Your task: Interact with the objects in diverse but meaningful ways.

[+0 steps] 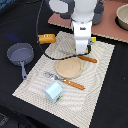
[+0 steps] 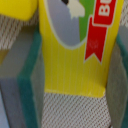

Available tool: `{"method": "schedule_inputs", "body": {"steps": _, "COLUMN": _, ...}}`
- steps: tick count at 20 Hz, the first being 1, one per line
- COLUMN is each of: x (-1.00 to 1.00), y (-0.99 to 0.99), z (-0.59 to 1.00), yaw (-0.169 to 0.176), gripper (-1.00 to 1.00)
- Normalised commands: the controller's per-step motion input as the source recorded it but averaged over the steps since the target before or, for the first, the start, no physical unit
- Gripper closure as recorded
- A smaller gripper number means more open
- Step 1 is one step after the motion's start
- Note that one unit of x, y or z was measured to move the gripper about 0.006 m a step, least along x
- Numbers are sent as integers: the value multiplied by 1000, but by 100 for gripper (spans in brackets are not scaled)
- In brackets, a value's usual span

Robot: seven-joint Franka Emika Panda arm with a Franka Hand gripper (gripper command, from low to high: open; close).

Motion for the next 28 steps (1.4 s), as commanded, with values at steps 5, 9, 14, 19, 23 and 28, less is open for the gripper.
{"method": "schedule_inputs", "body": {"steps": 5, "x": -17, "y": -73, "z": 1000, "yaw": -68, "gripper": 100}}
{"method": "schedule_inputs", "body": {"steps": 9, "x": 4, "y": -139, "z": 965, "yaw": -44, "gripper": 100}}
{"method": "schedule_inputs", "body": {"steps": 14, "x": -6, "y": -171, "z": 866, "yaw": -16, "gripper": 100}}
{"method": "schedule_inputs", "body": {"steps": 19, "x": -118, "y": -322, "z": 554, "yaw": -5, "gripper": 100}}
{"method": "schedule_inputs", "body": {"steps": 23, "x": -456, "y": -682, "z": 24, "yaw": 0, "gripper": 100}}
{"method": "schedule_inputs", "body": {"steps": 28, "x": -602, "y": -762, "z": -150, "yaw": 0, "gripper": 100}}
